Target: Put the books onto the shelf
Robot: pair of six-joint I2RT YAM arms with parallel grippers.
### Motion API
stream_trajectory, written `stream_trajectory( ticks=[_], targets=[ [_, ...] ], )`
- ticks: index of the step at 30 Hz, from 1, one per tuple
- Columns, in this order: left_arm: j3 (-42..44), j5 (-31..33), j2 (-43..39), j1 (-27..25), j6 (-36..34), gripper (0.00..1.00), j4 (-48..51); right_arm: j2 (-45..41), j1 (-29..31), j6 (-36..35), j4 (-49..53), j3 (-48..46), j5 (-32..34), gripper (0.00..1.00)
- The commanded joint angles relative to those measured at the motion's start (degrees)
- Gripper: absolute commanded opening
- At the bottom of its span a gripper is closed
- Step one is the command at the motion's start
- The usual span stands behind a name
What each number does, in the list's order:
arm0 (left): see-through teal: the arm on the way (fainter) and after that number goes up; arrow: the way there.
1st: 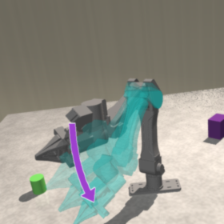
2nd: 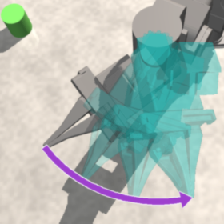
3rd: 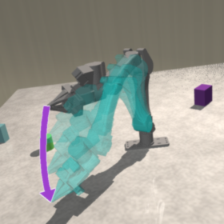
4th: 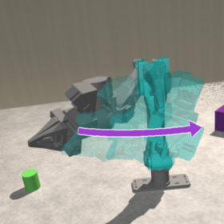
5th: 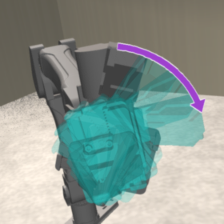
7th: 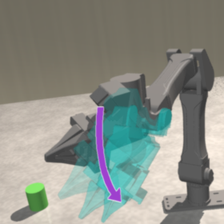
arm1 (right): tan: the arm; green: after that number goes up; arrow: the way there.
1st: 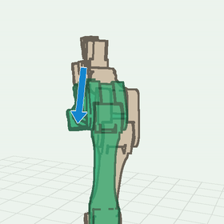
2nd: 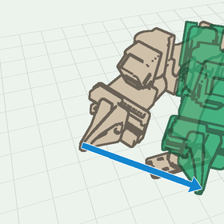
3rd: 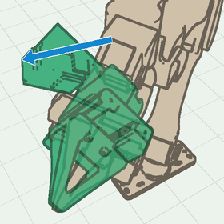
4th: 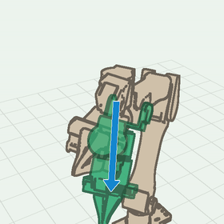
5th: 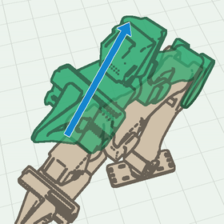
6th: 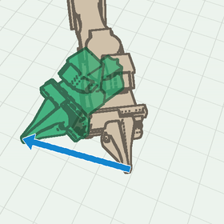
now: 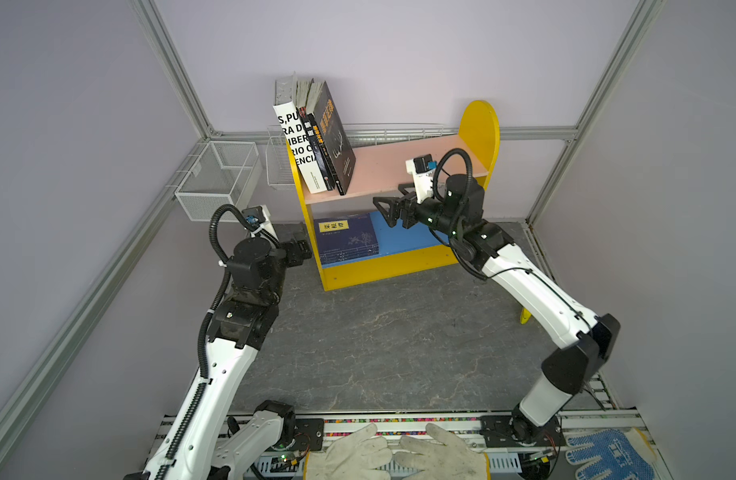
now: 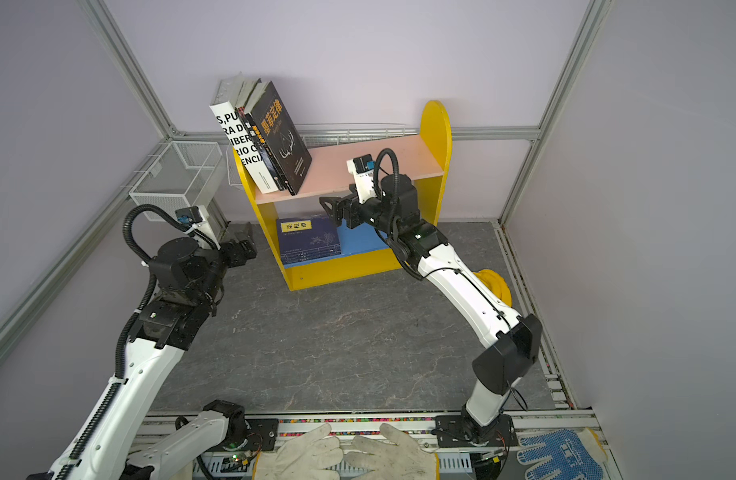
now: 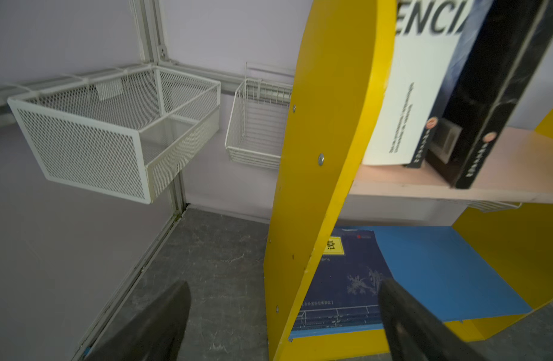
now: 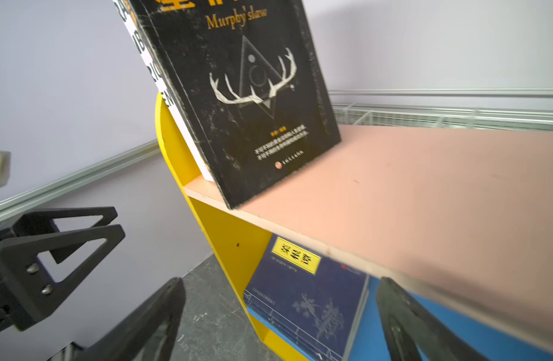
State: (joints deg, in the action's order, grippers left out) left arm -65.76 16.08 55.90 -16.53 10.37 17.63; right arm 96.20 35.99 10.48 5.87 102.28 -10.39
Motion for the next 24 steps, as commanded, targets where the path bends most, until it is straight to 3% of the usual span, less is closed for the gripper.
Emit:
stream_trajectory(
  ticks=[1, 4, 10, 14, 17, 21, 24],
  targets=[
    [4.33, -2.23, 2.29, 0.9, 3.12, 1.0, -0.34, -8.23, -0.86, -5.42, 2.75, -10.06, 11.79, 0.94],
    [9.99, 1.57, 4.78, 0.97, 3.31, 0.99, -4.52, -14.5, -2.17, -6.06, 7.08, -19.03, 21.02, 0.88],
    [21.88, 8.88, 6.84, 2.69, 3.8, 0.99, -18.59, -23.27, -8.42, -0.49, 14.33, -34.72, 34.48, 0.89],
    [28.84, 13.17, 9.31, 4.17, 0.05, 0.99, -28.55, -28.21, -13.0, 3.99, 12.73, -45.87, 42.38, 0.89],
    [32.24, 10.16, 12.19, 8.14, 1.02, 0.99, -33.45, -31.15, -16.53, 7.27, 10.5, -52.43, 47.25, 0.89],
    [38.25, 9.9, 16.83, 10.46, -1.39, 0.99, -48.81, -33.41, -17.74, 8.26, 6.56, -58.8, 58.3, 0.89],
    [37.41, 11.25, 18.06, 10.56, -4.95, 0.99, -49.02, -33.09, -18.95, 6.82, 3.29, -61.18, 58.86, 0.89]
  ],
)
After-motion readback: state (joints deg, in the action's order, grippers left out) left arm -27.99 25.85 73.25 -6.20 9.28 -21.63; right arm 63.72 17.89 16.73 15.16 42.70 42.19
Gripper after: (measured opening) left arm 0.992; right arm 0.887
